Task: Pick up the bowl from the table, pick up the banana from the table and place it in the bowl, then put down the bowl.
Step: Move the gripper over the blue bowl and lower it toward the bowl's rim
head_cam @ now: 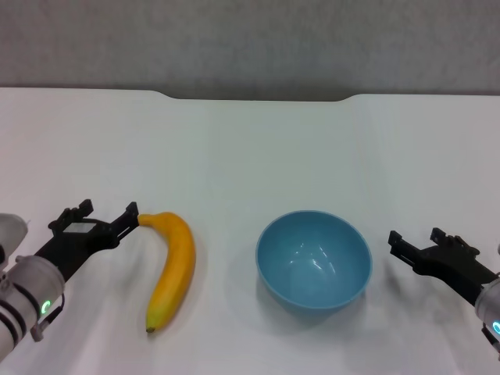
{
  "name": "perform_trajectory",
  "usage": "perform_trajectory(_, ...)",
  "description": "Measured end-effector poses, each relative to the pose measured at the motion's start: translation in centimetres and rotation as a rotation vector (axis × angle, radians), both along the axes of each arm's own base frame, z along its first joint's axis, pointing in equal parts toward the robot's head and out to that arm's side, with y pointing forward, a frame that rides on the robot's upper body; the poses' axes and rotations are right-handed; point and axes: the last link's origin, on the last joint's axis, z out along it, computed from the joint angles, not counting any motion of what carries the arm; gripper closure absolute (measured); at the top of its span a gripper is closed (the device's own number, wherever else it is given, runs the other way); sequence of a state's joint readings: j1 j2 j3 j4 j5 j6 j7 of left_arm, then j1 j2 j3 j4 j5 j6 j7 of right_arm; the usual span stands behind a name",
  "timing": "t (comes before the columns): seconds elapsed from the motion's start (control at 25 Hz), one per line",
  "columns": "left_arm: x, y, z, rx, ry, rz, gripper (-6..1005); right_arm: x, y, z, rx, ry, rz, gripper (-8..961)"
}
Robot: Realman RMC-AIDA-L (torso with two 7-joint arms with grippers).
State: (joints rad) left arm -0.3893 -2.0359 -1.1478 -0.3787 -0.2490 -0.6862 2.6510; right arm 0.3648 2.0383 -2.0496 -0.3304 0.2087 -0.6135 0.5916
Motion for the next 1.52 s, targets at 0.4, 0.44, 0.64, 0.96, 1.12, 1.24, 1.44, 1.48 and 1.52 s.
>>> perform_trajectory(0.4,-1.1,-0.9,0.1,0.002,0.002,0.029,106,-0.8,0.5,1.9,0.080,0.015,0.039,68)
perform_trajectory(0.44,-1.1,-1.0,0.2,0.003,0.002,0.031,106,-1.2,0.8,2.0,0.085,0.012,0.053,71)
perform_trajectory(0.64,-1.3,-1.0,0.3,0.005,0.004,0.037,105,-3.9,2.3,2.1,0.055,-0.030,0.102,83)
perform_trajectory(0.96,-1.4,-1.1,0.3,0.006,0.005,0.040,105,-10.0,3.9,2.6,0.005,-0.188,0.148,103)
perform_trajectory(1.12,-1.5,-1.1,0.3,0.005,0.006,0.041,105,-12.5,4.6,2.6,-0.020,-0.198,0.123,113)
perform_trajectory(1.24,-1.5,-1.1,0.3,0.006,0.005,0.042,105,-13.5,5.1,2.2,-0.062,-0.181,0.083,120)
perform_trajectory(1.44,-1.4,-1.1,0.4,0.007,0.003,0.043,106,-13.8,5.7,2.4,-0.131,-0.166,0.065,132)
perform_trajectory(1.48,-1.4,-1.0,0.4,0.008,0.003,0.042,106,-13.7,5.8,2.7,-0.139,-0.161,0.061,135)
perform_trajectory(1.52,-1.4,-1.0,0.4,0.007,0.004,0.042,106,-13.5,5.8,2.9,-0.158,-0.152,0.050,137)
